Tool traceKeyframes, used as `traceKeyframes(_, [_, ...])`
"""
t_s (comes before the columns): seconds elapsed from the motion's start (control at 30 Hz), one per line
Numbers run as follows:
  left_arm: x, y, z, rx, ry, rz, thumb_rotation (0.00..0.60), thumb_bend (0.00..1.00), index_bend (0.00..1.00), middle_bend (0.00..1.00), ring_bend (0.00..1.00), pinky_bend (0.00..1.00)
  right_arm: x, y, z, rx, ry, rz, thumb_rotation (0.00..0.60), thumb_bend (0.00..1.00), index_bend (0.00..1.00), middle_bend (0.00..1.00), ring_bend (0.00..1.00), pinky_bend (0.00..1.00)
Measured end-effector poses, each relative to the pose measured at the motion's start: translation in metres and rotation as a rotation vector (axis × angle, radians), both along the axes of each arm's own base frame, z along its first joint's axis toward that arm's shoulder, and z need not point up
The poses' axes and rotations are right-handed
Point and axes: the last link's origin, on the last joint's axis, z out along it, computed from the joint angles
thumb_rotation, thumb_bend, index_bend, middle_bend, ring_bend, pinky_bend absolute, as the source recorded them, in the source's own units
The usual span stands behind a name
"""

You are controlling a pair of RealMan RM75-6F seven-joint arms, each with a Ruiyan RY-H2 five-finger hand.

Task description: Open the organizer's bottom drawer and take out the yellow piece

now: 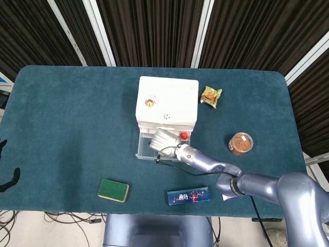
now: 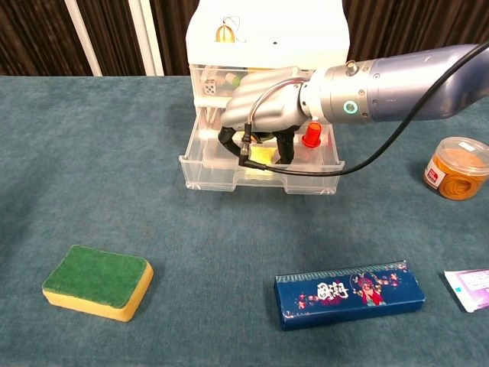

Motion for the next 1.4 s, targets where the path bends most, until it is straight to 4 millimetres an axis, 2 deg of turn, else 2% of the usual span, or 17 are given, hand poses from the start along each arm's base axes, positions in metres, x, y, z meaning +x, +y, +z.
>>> traceKeyframes(1.0, [0.0,0.0,0.001,-0.002,-0.005,0.004,0.6,0.4,0.01,0.0,0.0,0.0,0.001,0.001,-0.003,-0.014,0.003,0.014,0.6,0.27,0.56,1.0,1.0,1.0])
traceKeyframes(1.4, [0.0,0.0,0.001,0.001,-0.004,0.005,0.6,0.4,0.01,0.0,0.0,0.0,0.005,0.003,0.009,-0.012,-0.059,-0.004,0.6,0.27,0.57,1.0,1.0,1.0])
